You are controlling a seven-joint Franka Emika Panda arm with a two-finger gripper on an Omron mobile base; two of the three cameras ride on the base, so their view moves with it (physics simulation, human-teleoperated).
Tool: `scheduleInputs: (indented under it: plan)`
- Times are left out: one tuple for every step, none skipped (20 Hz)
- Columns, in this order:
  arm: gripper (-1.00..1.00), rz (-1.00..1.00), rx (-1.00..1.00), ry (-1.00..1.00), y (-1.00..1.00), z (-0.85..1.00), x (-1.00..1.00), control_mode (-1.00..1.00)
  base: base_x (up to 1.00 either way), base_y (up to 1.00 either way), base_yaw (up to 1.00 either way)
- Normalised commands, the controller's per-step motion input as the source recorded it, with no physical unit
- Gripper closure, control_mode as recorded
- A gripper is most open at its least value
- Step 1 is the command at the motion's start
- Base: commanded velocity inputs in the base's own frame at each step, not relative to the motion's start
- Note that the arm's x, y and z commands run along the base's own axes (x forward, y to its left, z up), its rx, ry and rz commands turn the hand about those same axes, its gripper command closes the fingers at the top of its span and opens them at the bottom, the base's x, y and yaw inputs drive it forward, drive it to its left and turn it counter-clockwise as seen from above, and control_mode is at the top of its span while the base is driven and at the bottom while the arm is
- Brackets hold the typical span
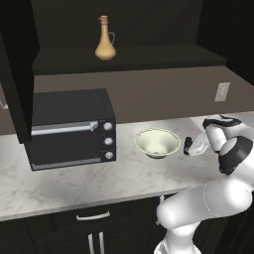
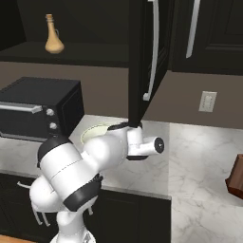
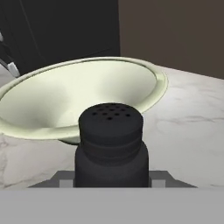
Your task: Retrieve the bottle and the shaker from the cabinet and place them next to the mixing bowl on the counter. Then add garlic from the fridge to the mixing bowl.
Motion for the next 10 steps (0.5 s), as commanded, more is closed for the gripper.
scheduleInputs:
  plan:
    - [1.00,0.00,0.00,0.00,0.01,-0.10,0.16,-1.00,0.00,0.00,0.00]
    - [1.00,0.00,0.00,0.00,0.00,-0.14,0.06,-1.00,0.00,0.00,0.00]
    - [1.00,0.00,0.00,0.00,0.00,-0.18,0.00,-1.00,0.00,0.00,0.00]
    - [1.00,0.00,0.00,0.00,0.00,-0.22,0.00,-1.00,0.00,0.00,0.00]
    - [1.00,0.00,0.00,0.00,0.00,-0.26,0.00,-1.00,0.00,0.00,0.00]
    - [1.00,0.00,0.00,0.00,0.00,-0.27,0.00,-1.00,0.00,0.00,0.00]
    - [1.00,0.00,0.00,0.00,0.00,-0.27,0.00,-1.00,0.00,0.00,0.00]
    - [1.00,0.00,0.00,0.00,0.00,-0.27,0.00,-1.00,0.00,0.00,0.00]
    - [1.00,0.00,0.00,0.00,0.00,-0.29,0.00,-1.00,0.00,0.00,0.00]
    - [1.00,0.00,0.00,0.00,0.00,-0.26,0.00,-1.00,0.00,0.00,0.00]
